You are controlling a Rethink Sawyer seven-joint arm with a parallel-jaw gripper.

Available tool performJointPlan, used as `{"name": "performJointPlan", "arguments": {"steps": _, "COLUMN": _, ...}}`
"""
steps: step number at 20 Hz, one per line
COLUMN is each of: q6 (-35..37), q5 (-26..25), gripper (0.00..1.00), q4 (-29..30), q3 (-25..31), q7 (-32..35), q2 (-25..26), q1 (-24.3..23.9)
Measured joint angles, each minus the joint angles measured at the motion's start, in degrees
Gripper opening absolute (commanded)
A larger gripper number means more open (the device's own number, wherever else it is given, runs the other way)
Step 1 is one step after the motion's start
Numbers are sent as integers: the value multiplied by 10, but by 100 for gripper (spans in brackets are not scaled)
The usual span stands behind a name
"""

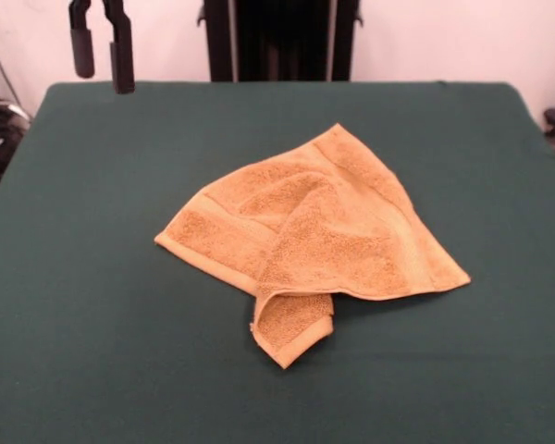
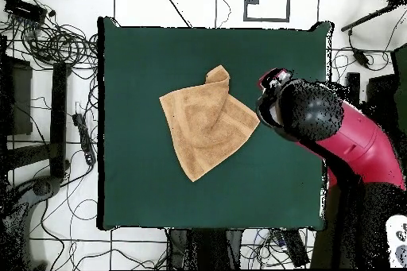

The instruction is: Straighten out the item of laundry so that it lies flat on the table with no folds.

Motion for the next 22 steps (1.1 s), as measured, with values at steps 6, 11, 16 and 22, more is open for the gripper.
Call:
{"name": "performJointPlan", "arguments": {"steps": 6, "q6": 0, "q5": -18, "gripper": 100, "q4": 0, "q3": 51, "q7": 0, "q2": 7, "q1": -34}}
{"name": "performJointPlan", "arguments": {"steps": 11, "q6": 0, "q5": -40, "gripper": 100, "q4": 0, "q3": 72, "q7": 0, "q2": 21, "q1": -39}}
{"name": "performJointPlan", "arguments": {"steps": 16, "q6": 0, "q5": -58, "gripper": 100, "q4": 0, "q3": 83, "q7": 0, "q2": 31, "q1": -35}}
{"name": "performJointPlan", "arguments": {"steps": 22, "q6": -4, "q5": -65, "gripper": 100, "q4": 1, "q3": 98, "q7": 0, "q2": 45, "q1": -36}}
